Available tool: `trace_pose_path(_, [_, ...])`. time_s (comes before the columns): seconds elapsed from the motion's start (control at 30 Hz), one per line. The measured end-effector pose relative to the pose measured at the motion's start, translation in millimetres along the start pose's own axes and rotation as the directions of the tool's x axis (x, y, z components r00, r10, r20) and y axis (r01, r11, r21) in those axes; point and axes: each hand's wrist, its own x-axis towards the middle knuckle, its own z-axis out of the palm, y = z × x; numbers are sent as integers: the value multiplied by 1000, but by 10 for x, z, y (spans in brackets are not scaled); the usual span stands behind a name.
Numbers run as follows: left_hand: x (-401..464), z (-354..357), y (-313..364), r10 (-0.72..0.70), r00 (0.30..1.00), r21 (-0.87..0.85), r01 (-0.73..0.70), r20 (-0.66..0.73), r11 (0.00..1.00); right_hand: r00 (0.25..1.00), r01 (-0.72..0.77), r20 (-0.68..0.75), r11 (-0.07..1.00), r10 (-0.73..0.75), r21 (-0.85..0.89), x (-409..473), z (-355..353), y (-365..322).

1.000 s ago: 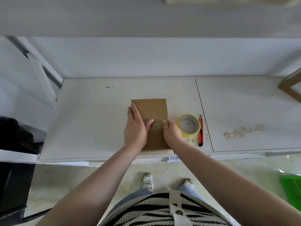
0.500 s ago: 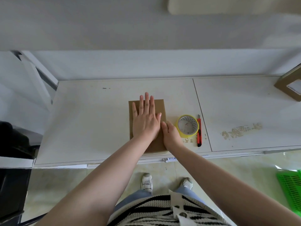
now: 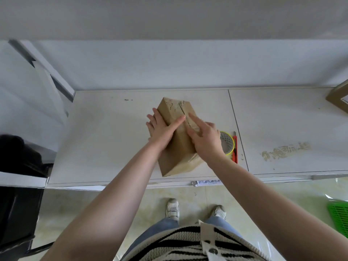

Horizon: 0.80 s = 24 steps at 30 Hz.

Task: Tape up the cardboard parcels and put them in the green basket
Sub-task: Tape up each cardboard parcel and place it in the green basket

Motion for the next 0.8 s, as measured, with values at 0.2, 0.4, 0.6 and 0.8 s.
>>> trace_pose_path(0.2, [-55,-31,-152,-87,971,-447,180,222,876,984,-154,99,984,145,85,82,77,107])
trace_pose_path(0.4, [-43,74,-281,3,997,-367,26,78,930,977,-169,182,930,114,325,36,149,147])
trace_pose_path(0.6, [-80,90,-210,18,999,-320,-2,44,947,975,-154,195,950,102,272,17,126,82])
trace_pose_path(0.8, [-159,-459,-362,8,947,-526,171,320,833,986,-67,167,894,-9,444,41,-150,62])
